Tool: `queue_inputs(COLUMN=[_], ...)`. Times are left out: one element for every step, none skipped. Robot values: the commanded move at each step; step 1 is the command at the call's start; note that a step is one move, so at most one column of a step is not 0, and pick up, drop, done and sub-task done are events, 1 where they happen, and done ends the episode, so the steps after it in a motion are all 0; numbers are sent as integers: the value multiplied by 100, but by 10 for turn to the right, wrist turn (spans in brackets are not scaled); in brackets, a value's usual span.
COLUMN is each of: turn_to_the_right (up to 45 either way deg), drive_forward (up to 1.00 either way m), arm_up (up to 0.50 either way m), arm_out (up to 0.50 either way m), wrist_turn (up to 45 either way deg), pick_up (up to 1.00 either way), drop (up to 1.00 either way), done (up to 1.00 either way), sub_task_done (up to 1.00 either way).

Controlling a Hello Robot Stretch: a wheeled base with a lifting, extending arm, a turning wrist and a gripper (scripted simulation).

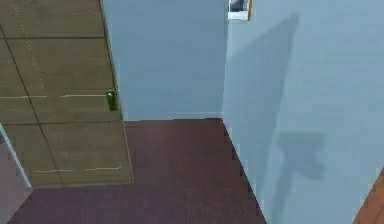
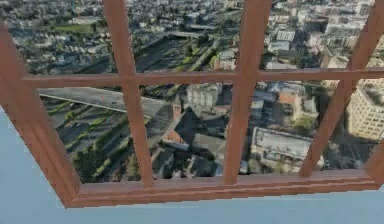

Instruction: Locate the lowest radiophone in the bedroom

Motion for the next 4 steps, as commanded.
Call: queue_inputs(turn_to_the_right=[-450, -270, 0, -30], drive_forward=[0, 0, 75, 0], arm_up=[0, 0, 0, 0], arm_out=[0, 0, 0, 0], wrist_turn=[0, 0, 0, 0], pick_up=[0, 0, 0, 0], drop=[0, 0, 0, 0], done=[0, 0, 0, 0], sub_task_done=[0, 0, 0, 0])
